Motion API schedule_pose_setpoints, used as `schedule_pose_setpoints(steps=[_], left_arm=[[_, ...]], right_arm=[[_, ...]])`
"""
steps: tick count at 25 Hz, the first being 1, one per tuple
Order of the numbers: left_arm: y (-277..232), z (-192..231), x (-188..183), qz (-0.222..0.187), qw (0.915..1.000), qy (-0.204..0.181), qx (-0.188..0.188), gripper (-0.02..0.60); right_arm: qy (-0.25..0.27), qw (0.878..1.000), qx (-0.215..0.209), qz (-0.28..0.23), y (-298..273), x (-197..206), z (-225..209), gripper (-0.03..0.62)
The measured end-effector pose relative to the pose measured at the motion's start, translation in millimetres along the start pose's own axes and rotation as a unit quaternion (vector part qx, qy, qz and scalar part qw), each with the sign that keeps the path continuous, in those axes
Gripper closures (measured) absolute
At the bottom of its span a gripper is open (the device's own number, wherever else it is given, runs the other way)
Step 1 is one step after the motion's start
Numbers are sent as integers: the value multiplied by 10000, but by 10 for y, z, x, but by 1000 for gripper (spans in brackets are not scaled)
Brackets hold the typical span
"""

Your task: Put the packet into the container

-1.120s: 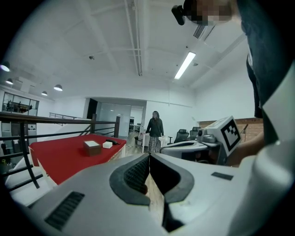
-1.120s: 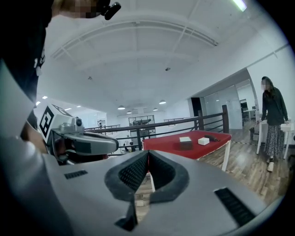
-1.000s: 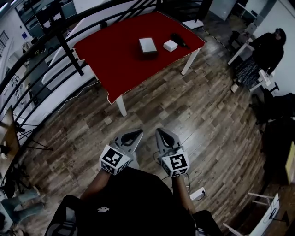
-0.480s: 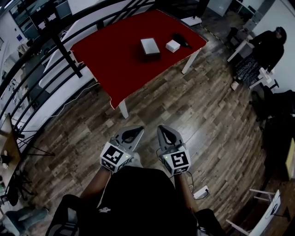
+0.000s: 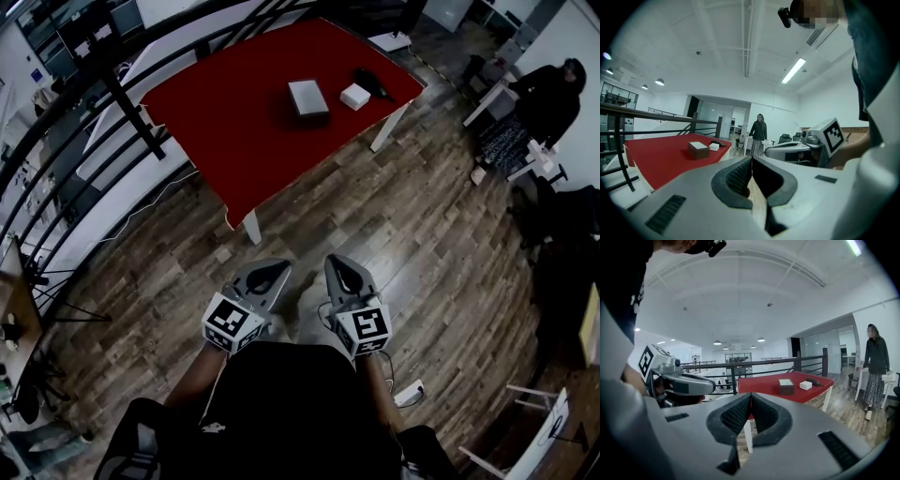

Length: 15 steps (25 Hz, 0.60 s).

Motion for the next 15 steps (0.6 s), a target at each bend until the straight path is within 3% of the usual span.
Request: schedule_pose_setpoints(steps=[15], left_arm=[[-770,767,-212,81,9999,-5,-94,571]], right_arm=[[-191,9997,-103,-69,-926,-150,-698,572]])
Point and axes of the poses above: the fingertips, and each gripper's own axes: y backward along the fingers, z to its left, x out of its underside, the point moved 3 cm from there along y, backward along the fingers, and after that the axes turned 14 degrees about x, right-handed, at the moved point
